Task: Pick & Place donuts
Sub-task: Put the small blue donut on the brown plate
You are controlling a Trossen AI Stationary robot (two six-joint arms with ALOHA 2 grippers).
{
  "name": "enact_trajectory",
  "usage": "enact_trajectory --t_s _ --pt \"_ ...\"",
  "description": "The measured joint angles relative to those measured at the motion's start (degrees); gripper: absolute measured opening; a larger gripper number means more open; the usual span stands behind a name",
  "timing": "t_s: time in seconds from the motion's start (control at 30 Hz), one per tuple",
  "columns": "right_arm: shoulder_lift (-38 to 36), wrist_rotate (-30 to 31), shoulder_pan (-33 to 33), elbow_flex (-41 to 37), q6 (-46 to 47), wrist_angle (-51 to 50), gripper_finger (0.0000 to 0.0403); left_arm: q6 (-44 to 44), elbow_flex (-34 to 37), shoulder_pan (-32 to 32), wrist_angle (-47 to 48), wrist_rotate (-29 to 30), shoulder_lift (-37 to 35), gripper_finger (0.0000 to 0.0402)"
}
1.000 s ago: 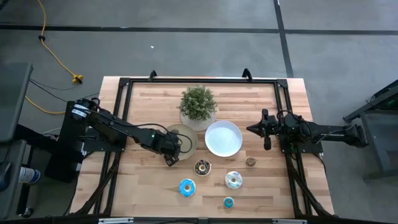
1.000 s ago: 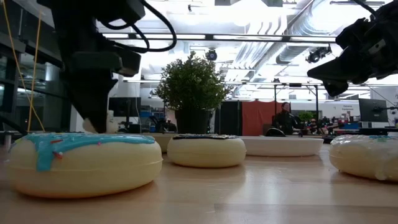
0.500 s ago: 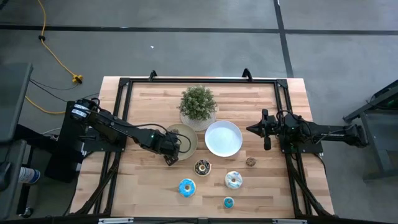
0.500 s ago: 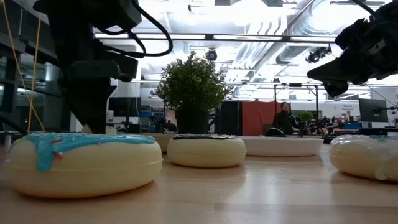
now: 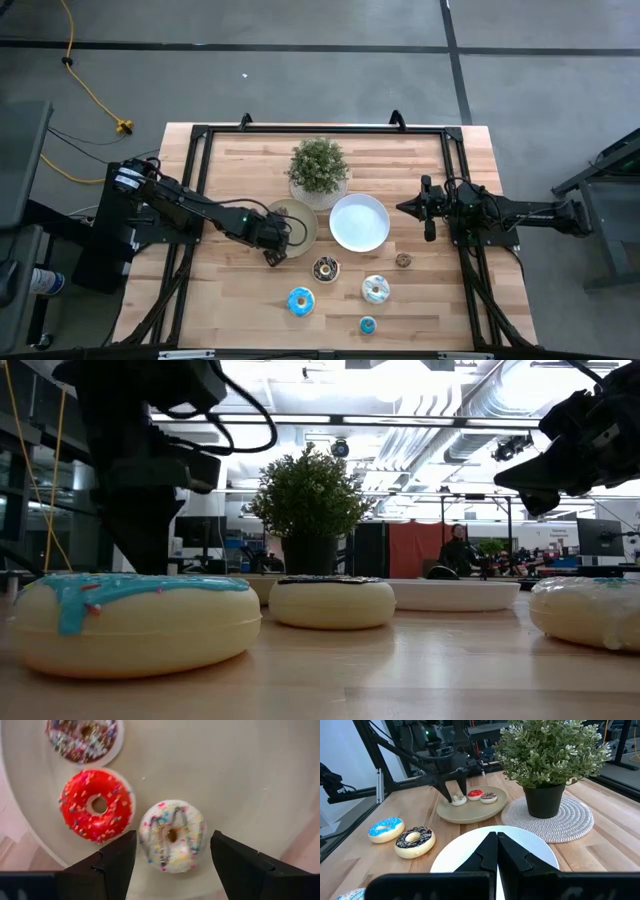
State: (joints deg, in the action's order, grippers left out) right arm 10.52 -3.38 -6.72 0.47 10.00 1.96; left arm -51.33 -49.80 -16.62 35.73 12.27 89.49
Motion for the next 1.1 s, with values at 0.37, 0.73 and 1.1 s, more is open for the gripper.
enact_trajectory --t_s 0.37,0.73,1.1 --pt "0.0 0.0 0.0 0.0 0.0 0.0 0.0000 8.1 -4.3 0.1 1.2 0.4 -3.2 0.0246" --pt "0.0 0.0 0.0 0.0 0.0 0.0 0.0000 25.9 -15.4 -1.3 -0.8 -8.7 -2.1 0.0246" --pt "0.0 0.0 0.0 0.0 0.0 0.0 0.0000 33.2 -35.9 -4.8 3.7 -11.3 15.0 0.0246"
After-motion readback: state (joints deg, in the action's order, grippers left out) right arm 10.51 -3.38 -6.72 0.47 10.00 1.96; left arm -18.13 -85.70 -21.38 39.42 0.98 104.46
